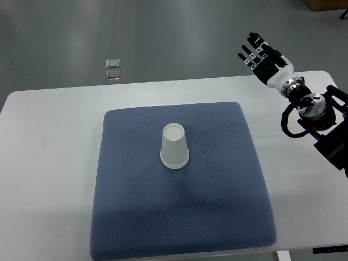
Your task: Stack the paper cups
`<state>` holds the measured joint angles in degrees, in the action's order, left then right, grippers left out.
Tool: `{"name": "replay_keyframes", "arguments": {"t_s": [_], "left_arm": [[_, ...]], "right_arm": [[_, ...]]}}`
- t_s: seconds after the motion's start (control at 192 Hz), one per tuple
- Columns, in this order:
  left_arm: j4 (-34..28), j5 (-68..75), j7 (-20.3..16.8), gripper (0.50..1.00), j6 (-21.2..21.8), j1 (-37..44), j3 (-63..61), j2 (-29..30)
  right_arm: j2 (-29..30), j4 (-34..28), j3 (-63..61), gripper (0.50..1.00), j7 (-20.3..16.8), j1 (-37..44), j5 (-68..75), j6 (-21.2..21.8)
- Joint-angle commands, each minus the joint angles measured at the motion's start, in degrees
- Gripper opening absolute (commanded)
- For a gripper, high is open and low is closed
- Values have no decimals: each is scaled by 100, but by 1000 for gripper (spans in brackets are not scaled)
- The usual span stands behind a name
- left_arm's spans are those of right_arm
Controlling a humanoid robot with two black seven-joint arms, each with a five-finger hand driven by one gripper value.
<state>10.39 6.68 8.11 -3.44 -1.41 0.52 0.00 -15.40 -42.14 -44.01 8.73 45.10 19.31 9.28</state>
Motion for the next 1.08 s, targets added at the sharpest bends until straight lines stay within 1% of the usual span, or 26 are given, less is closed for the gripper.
{"name": "replay_keyframes", "arguments": {"t_s": [0.0, 0.083, 0.218, 0.369, 0.535, 1.076], "left_arm": [[7, 0, 7, 1000, 1, 1, 0, 0], [25, 0, -2, 1000, 1, 1, 0, 0], [25, 0, -2, 1000, 1, 1, 0, 0], [34, 0, -2, 1000, 1, 1, 0, 0], [34, 0, -2, 1000, 1, 1, 0, 0], [34, 0, -2, 1000, 1, 1, 0, 0]], "right_arm": [[142, 13, -90, 913, 32, -212, -50, 170], [151, 13, -90, 915, 32, -309, -94, 267], [169, 13, -73, 917, 32, -344, -120, 293], [177, 13, -55, 917, 32, -405, -287, 284], [362, 22, -55, 917, 32, -405, -735, 276], [511, 57, -46, 919, 32, -458, -753, 276]]}}
